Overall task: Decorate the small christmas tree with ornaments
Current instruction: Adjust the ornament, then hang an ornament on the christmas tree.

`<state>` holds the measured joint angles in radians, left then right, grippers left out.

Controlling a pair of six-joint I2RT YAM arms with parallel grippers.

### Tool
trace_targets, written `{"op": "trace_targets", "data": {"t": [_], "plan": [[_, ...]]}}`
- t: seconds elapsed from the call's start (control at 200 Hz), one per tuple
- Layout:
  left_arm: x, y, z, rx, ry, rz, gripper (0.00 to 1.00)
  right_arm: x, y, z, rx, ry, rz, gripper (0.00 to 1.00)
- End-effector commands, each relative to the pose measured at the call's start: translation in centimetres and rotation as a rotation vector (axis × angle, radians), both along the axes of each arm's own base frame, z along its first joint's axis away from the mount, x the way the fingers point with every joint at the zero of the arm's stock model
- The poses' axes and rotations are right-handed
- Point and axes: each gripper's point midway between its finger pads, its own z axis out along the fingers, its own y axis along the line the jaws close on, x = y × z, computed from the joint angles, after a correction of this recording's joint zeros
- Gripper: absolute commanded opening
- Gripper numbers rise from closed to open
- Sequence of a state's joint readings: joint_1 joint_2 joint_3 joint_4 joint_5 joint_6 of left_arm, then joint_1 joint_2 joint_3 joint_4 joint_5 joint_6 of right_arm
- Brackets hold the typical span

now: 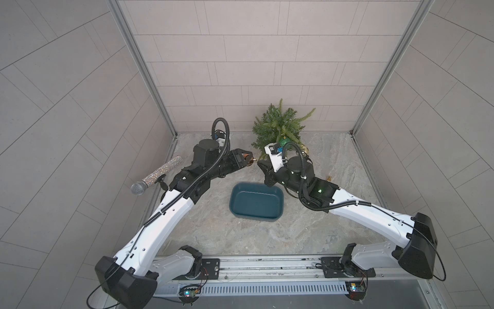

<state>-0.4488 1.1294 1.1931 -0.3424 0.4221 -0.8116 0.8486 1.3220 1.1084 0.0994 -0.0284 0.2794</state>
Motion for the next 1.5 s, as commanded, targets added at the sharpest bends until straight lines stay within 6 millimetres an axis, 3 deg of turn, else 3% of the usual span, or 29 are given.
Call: {"op": "trace_targets", "data": {"t": [0.0,0.405,0.911,1.176,1.496], "plan": [[0.3,0.3,1.7,-0.007,-0.047,0.008,0.34,-0.3,-1.4,1.9,0.029,-0.034,-0.016,0.00],[2.1,-0.5,2.0,-0.016,-0.061,0.012,0.34,1.5,-3.1,3.5,0.120,0.006,0.008,0.00],[6.6,-0.5,4.0,-0.091,-0.101,0.086,0.34,4.8,-4.1,5.6,0.080,0.014,-0.059,0.00],[8.8,-1.7,5.5,-0.189,-0.088,0.074,0.33,6.2,-4.9,6.7,0.046,0.025,-0.108,0.00],[9.7,-3.4,7.1,-0.228,-0.097,0.057,0.33,7.2,-7.4,8.1,0.067,0.013,-0.167,0.00]]}}
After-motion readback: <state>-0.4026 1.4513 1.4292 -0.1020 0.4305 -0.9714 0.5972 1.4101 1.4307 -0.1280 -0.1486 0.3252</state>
